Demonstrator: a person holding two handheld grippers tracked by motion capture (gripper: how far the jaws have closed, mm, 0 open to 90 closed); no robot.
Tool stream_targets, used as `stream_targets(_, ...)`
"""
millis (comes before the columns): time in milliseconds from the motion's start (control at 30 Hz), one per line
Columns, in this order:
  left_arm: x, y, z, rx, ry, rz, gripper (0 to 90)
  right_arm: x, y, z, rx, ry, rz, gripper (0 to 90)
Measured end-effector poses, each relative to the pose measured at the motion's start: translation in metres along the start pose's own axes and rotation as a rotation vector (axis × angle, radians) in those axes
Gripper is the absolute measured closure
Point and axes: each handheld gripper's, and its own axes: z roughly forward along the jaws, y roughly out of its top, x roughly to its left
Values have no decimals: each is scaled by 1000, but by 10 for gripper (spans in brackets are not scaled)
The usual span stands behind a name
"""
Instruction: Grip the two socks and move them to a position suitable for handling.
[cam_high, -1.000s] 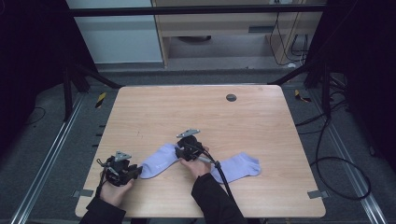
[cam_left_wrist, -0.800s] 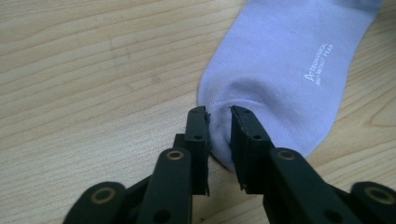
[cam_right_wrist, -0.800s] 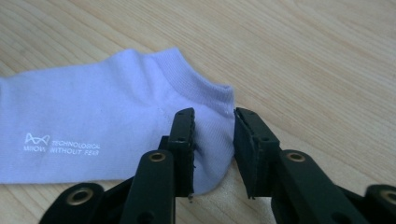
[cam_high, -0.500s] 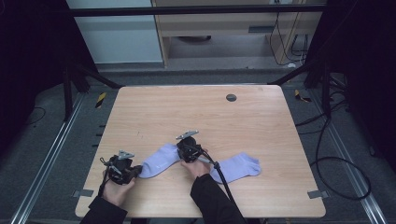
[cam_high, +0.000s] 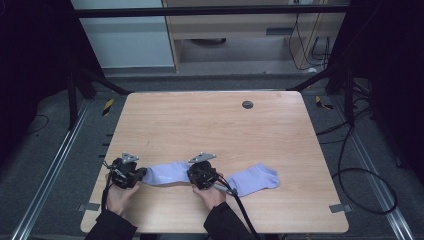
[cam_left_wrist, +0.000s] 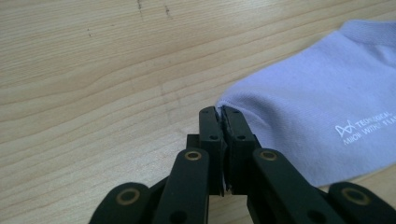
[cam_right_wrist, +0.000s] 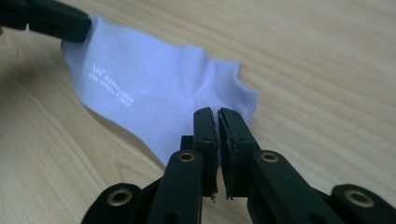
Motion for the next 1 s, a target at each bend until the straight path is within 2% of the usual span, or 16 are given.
stream_targets(33,1,0,1,2,3,-2,863,0,0,0,0,0,0,837)
stream_targets(133,3,-1,-1,-21,28,-11,778,0,-4,2,22,-8,6,755)
stream_targets(200,6,-2,-5,-42,26,-30,724,-4,-5,-5,-5,-3,15,689)
stream_targets(267,8,-2,-8,-60,29,-41,707,-6,-4,-10,-18,0,18,675)
stream_targets(400,7,-1,-15,-90,20,-55,665,-14,0,-29,-71,-4,18,611)
stream_targets(667,-3,4,-22,-123,-35,-50,620,-42,2,-67,-92,-35,11,502)
stream_targets(767,-8,7,-25,-132,-58,-49,605,-55,-2,-82,-94,-64,4,475)
stream_targets(1000,-28,12,-28,-139,-100,-14,565,-83,-20,-117,-125,-87,11,420)
